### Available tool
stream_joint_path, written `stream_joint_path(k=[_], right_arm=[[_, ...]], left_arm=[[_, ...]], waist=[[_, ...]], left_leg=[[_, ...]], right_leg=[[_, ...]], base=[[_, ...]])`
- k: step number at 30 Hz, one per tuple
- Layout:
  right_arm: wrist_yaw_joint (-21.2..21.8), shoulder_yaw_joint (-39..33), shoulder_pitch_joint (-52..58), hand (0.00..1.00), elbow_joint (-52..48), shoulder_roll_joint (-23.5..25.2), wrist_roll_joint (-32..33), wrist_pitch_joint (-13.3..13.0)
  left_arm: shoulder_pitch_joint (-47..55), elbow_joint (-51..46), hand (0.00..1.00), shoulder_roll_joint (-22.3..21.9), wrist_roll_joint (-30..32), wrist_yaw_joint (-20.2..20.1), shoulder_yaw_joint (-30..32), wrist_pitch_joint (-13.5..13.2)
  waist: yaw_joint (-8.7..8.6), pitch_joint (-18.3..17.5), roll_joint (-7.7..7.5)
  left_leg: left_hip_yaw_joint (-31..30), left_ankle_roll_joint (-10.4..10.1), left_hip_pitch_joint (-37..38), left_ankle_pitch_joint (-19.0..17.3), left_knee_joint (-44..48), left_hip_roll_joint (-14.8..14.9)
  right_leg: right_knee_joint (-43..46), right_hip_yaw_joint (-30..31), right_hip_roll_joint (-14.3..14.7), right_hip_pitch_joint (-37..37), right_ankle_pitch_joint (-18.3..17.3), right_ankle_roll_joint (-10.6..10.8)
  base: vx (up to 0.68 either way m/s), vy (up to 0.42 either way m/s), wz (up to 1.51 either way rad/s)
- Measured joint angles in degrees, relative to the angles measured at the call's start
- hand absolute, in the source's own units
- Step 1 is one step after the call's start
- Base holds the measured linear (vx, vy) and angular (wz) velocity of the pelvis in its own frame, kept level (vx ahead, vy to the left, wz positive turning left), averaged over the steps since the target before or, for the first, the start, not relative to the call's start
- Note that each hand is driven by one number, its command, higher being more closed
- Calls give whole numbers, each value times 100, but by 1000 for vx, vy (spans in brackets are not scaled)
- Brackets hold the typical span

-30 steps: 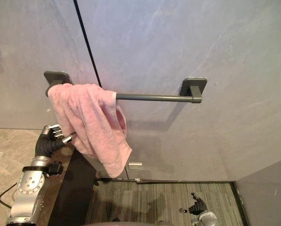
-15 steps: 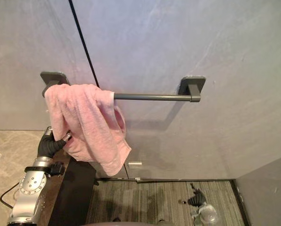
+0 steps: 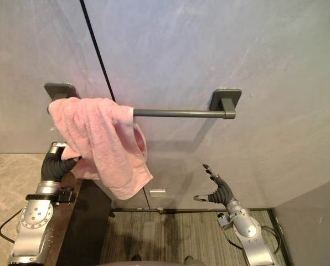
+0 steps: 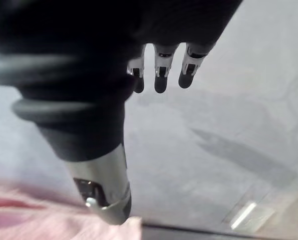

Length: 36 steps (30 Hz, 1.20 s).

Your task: Organize washtable

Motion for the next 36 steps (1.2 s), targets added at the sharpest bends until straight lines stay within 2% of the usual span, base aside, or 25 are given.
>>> stream_joint_path(k=[1,5,11,19,26,36], right_arm=[[159,182,-39,0,-265,-192,348,-70],[326,633,-446,0,-419,-479,978,-84],[334,1085,-1318,0,-486,-533,1944,-86],[253,1380,-1946,0,-382,-357,2036,-86],[-59,1385,-2309,0,1,-23,2023,-87],[-105,1541,-2690,0,260,268,2024,-87]], left_arm=[[-4,0,100,11,-2,0,-4,-8],[-12,-1,100,33,-20,-2,-81,-50],[-57,-2,100,137,-61,12,-300,-55],[-68,1,100,95,-213,76,-309,-56],[-261,24,100,-66,-224,88,-456,-57],[-284,136,100,-238,-223,110,-457,-57]], waist=[[9,2,-6],[-8,5,-10],[128,4,-10],[147,3,-13],[146,2,-14],[165,-2,-19]], left_leg=[[15,1,-1,-8,13,-2],[27,1,-4,-8,14,-3],[23,1,-6,-7,15,-4],[-23,5,-22,-3,15,-13],[-149,3,-67,61,-32,-17],[-273,0,-56,216,-201,-21]], right_leg=[[7,17,-3,-7,-3,1],[13,30,-2,-20,-2,1],[13,22,-1,-18,-2,1],[13,-24,-12,26,-2,1],[10,-154,-17,33,-3,0],[12,-284,-14,32,-1,-3]], base=[[-16,-11,-5],[-5,-4,-1],[0,0,0],[-12,-15,3],[-23,-28,9],[-34,-24,7]])
